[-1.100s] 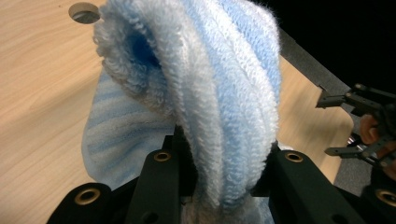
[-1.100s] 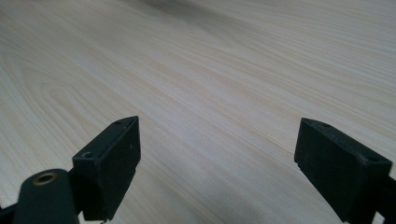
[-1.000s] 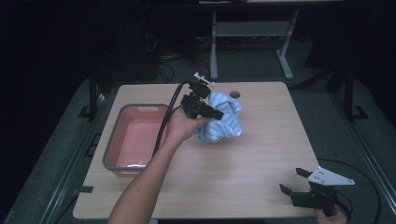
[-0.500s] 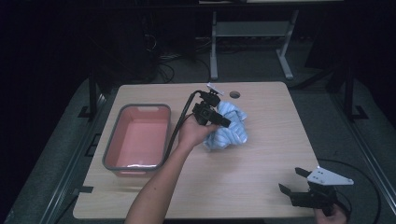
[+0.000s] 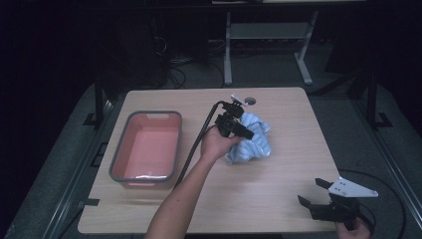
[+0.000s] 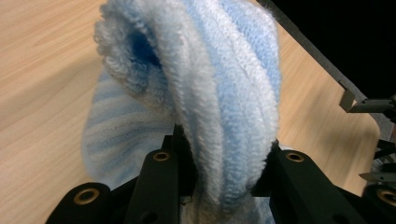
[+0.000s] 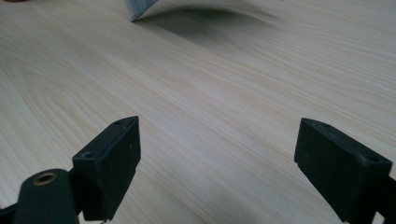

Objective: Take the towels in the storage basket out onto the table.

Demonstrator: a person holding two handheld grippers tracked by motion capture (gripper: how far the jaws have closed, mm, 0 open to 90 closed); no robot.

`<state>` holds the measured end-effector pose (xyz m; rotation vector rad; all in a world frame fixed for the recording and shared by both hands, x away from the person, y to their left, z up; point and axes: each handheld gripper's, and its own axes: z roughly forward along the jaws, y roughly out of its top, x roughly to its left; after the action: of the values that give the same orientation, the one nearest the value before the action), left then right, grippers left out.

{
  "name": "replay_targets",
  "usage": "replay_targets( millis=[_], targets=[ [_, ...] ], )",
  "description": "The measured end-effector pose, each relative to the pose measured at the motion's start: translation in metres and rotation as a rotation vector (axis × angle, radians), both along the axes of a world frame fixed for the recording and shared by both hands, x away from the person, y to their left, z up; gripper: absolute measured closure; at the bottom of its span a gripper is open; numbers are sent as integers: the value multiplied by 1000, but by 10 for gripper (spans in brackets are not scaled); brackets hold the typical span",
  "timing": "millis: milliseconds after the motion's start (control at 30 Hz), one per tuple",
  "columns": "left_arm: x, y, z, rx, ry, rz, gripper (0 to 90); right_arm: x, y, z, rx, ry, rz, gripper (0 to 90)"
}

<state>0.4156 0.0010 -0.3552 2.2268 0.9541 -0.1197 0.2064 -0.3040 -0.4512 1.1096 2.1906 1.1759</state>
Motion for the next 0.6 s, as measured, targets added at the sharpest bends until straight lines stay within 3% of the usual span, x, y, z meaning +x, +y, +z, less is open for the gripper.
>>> replay_targets(
  millis=[233, 367, 600],
  targets=[
    [0, -11, -13, -1, 13, 8, 694, -1, 0, 1, 1, 2, 0, 139],
    [1, -16, -21, 25, 17, -4, 692, -1, 0, 1, 3, 2, 0, 139],
    [3, -22, -35, 34, 31, 0, 688, -1, 0, 1, 6, 4, -1, 139]
  ],
)
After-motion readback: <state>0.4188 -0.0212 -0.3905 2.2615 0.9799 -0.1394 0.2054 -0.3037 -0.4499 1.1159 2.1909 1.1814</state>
